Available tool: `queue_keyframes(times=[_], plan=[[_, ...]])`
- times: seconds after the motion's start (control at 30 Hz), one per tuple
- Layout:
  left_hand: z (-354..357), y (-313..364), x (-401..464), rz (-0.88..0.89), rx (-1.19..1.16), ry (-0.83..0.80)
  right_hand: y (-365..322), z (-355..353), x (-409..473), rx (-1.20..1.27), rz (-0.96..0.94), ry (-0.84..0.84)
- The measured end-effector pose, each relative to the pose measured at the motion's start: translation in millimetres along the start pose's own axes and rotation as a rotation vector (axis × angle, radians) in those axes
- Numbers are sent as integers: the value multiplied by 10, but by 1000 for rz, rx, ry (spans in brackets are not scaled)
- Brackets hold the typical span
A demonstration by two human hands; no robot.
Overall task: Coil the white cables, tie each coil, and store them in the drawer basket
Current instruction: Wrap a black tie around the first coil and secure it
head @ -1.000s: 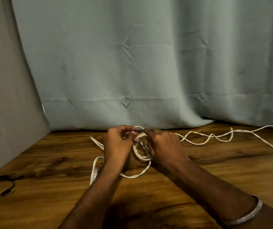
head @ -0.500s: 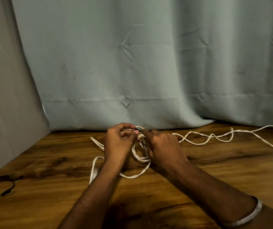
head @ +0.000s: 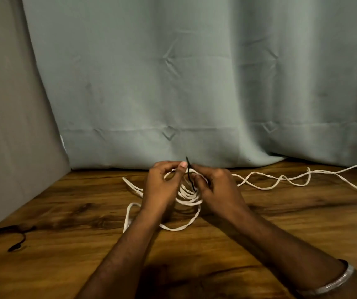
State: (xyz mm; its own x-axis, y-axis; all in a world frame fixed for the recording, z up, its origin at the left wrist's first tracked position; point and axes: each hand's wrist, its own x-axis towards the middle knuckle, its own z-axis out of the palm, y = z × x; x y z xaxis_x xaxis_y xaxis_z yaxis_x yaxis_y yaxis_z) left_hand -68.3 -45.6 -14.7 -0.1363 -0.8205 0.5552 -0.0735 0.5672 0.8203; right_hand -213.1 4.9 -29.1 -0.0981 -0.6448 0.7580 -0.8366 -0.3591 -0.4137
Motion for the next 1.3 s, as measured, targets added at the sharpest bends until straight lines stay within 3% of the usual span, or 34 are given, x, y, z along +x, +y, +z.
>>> queue_keyframes(times=[0.17, 0.27, 0.37, 0.47, 0.53, 0.7, 0.83, 1.0, 1.17, 1.3], plan=[[42, -116, -37, -10, -16, -217, 22, -8, 13, 498, 157, -60], [47, -137, -33, -37, -140, -195, 57, 18, 15, 641, 218, -86], [96, -103, -20, -201, -375, -123, 62, 35, 34, 716, 249, -91], [102, -106, -6, -343, -521, -115, 70, 64, 34, 733, 247, -89], [92, -103, -13, -344, -470, -112, 99, 93, 23, 705, 263, -99], [104, -78, -17, -37, -211, -87, 119, 99, 13, 743, 321, -108], [78, -87, -27, 17, -207, -73, 97, 89, 6, 754, 338, -137], [111, -56, -29, -135, -351, -57, 140, 112, 8, 744, 351, -142], [125, 4, -54, -261, -548, -115, 106, 10, -22, 917, 347, -131], [165, -14, -94, -227, -503, -197, 117, -95, 91, 649, 154, 50]])
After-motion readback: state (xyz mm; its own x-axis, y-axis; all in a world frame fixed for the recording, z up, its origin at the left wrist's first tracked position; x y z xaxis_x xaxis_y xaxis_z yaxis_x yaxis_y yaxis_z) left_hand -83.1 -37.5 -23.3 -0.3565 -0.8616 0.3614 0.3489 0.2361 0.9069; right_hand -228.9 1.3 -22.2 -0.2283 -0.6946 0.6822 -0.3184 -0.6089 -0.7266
